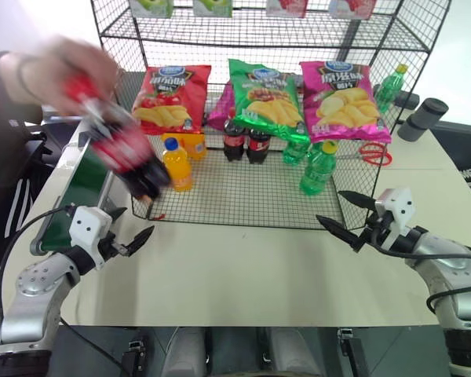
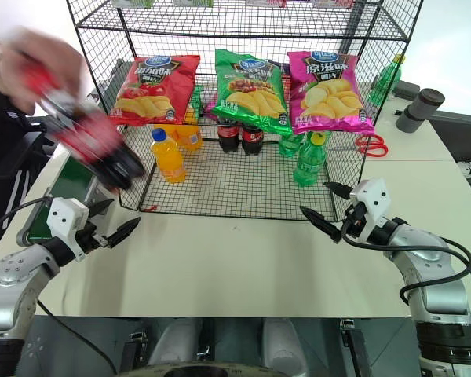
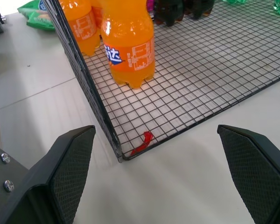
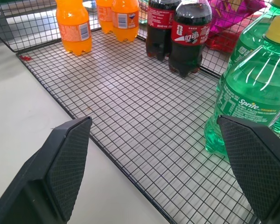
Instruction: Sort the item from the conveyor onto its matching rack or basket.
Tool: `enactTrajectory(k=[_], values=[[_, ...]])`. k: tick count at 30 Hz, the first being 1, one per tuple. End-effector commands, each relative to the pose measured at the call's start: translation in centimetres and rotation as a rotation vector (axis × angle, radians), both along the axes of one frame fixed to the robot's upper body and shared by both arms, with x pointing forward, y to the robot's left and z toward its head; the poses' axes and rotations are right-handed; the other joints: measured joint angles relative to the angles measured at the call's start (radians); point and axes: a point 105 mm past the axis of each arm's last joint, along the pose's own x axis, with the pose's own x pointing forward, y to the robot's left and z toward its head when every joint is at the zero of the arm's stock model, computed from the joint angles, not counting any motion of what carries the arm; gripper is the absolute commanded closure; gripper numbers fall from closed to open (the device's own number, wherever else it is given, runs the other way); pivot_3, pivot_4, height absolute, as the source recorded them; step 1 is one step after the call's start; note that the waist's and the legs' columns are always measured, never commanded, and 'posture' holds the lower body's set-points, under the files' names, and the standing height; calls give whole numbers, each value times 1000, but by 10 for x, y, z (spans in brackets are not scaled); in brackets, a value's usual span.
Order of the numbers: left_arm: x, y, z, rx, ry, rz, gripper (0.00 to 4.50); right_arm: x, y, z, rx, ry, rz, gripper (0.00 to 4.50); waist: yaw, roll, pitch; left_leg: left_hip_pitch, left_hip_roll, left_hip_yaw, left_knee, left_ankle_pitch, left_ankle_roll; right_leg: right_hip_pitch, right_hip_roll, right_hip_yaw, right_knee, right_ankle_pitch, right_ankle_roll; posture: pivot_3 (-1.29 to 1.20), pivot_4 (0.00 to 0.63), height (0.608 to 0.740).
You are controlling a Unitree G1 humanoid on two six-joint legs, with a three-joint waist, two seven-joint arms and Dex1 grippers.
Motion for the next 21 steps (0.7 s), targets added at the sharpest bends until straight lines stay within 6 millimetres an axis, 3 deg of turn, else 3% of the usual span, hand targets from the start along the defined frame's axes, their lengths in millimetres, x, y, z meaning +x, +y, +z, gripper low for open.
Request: enactTrajectory(k=[1,21], values=[[0,4,14,-13,-51,30,0,2,1,14,3,-42,19,40,-1,0,0,0,0,0,0,0,0,0,0,0,0,0,0,0,150,740],[-7,15,16,-78,-80,152,0,13,-4,6,14,11,17,40,0,0,0,0,0,0,0,0,0,0,0,0,0,0,0,0,150,740]])
